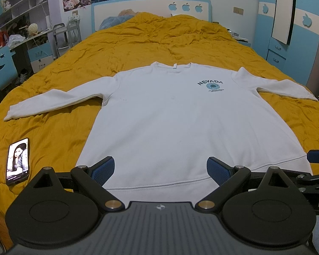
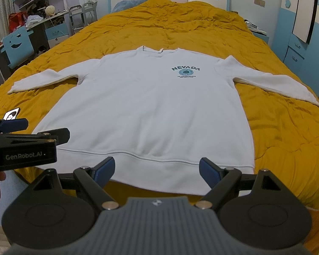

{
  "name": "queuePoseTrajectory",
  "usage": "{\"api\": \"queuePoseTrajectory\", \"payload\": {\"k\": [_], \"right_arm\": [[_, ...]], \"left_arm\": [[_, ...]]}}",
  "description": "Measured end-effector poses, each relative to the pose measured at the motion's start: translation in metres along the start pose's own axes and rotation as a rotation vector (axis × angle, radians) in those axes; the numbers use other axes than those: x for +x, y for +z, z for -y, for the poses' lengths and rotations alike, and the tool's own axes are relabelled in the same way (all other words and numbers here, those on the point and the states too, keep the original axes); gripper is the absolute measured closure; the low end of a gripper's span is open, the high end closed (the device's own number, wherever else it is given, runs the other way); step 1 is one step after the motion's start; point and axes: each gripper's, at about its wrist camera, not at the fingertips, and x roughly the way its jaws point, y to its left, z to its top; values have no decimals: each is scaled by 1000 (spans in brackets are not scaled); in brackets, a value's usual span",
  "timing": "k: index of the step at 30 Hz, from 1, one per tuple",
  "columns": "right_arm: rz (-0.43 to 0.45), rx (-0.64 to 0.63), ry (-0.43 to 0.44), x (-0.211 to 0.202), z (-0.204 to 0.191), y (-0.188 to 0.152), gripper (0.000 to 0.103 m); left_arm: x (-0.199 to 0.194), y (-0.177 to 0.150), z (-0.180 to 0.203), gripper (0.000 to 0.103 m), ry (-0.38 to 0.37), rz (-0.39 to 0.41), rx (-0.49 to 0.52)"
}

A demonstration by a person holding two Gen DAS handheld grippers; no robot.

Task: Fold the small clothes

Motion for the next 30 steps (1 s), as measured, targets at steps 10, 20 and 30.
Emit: {"api": "queuePoseTrajectory", "payload": {"k": [10,20,30], "right_arm": [[3,-7,2,-3,0,1,21],[3,-8,2,-3,-1,2,21],[15,-8,-2,-2,0,9,21]], "left_arm": [[0,-1,0,0,-1,0,0],[0,-1,0,0,-1,-2,0],[2,7,-1,0,-4,10,15]]}}
